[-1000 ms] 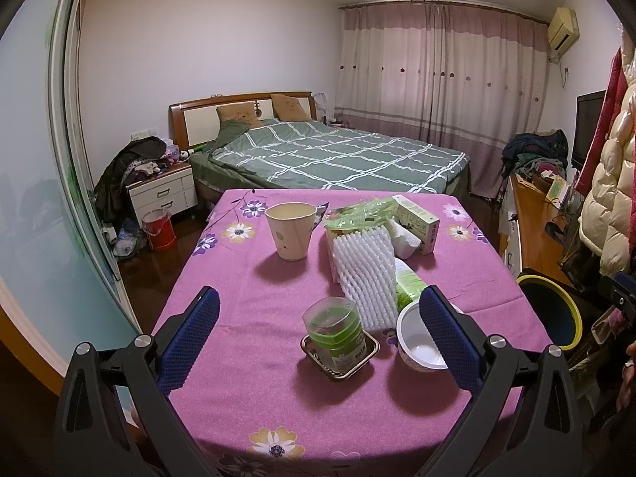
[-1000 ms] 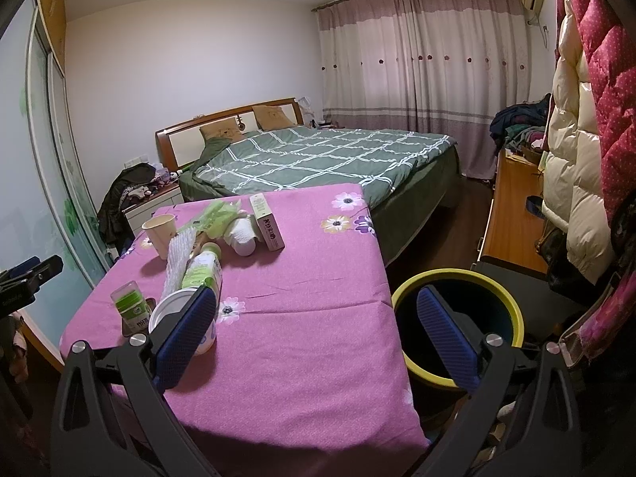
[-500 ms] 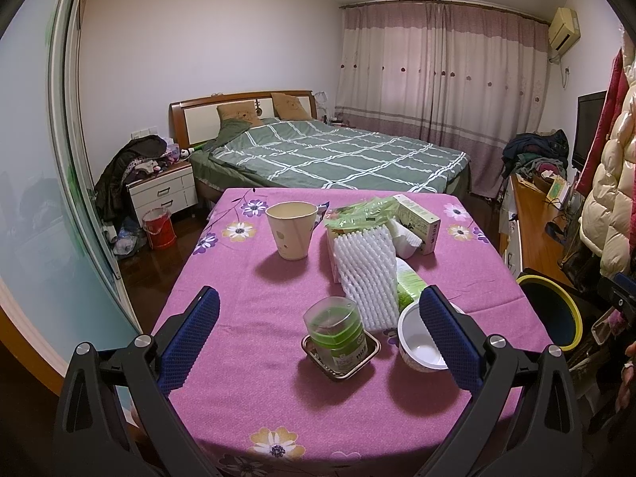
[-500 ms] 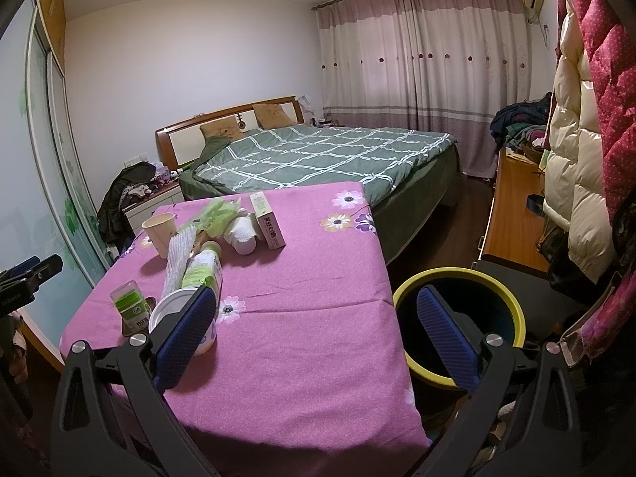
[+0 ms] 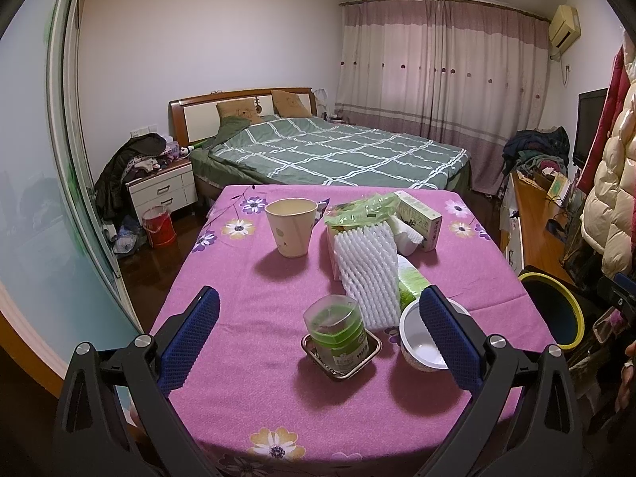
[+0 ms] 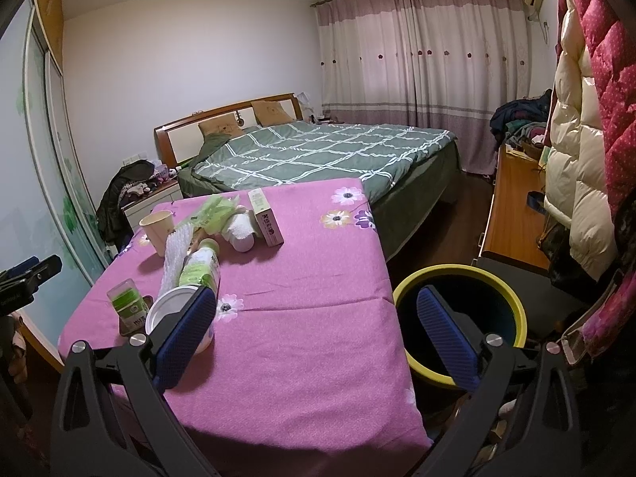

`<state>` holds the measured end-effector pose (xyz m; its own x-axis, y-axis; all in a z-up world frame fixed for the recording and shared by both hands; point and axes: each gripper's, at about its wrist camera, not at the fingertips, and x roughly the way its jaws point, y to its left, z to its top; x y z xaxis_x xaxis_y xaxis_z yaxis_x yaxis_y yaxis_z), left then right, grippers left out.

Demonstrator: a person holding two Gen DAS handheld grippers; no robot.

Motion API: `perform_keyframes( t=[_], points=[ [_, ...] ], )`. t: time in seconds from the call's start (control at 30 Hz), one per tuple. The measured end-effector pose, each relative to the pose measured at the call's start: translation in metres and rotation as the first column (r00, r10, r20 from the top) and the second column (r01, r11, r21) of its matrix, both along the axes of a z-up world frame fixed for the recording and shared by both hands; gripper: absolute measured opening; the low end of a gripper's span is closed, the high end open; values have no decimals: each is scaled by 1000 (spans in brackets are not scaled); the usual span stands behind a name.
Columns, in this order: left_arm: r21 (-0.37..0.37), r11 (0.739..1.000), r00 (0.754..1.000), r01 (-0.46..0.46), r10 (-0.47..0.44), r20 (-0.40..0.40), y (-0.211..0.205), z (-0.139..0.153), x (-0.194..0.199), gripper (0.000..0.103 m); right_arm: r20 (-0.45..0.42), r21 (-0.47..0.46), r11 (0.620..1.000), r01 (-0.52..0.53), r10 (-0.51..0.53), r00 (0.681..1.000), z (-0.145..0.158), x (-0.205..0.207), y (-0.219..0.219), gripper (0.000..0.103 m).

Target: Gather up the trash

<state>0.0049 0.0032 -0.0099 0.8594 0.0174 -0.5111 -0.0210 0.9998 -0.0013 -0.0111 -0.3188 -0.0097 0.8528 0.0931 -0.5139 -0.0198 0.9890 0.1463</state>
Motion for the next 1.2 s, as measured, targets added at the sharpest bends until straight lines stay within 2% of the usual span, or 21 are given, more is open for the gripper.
perform_keyframes(
  t=[0.07,0.23,0.53,0.63,0.73,0.83,1.0,1.03,1.1,1.2],
  points=[
    [-3,1000,1000,-8,8,-2,2,-2,3,99,-8,3,1000,-1,1,1000,-2,4,0,97],
    [-74,997,999,-25,22,-42,14,-9,16,99,-32,1,999,-33,33,999,-5,21,12,97],
    [-58,996,998,-63,61,-29,31,-16,31,99,-53,-10,985,-170,169,984,2,82,62,97],
    [-62,994,996,-89,89,-7,41,-17,36,99,-71,-3,970,-241,241,968,4,114,91,97],
    [-15,995,994,-103,104,30,45,-20,40,99,-114,0,955,-297,295,949,0,148,119,97],
    [30,992,992,-125,125,18,49,-22,48,99,-168,-3,939,-344,338,926,-10,178,146,97],
    [33,991,992,-129,129,-6,57,-26,58,99,-257,-4,919,-395,381,888,-30,219,183,97],
    [22,992,992,-128,128,-10,60,-27,61,99,-277,-2,917,-399,383,882,-34,226,189,96],
    [1,992,992,-125,125,-19,65,-29,65,99,-315,16,913,-408,392,864,-41,237,195,85],
    [-20,992,992,-123,123,-30,69,-33,69,99,-369,42,904,-425,410,834,-49,248,201,74]
  ],
)
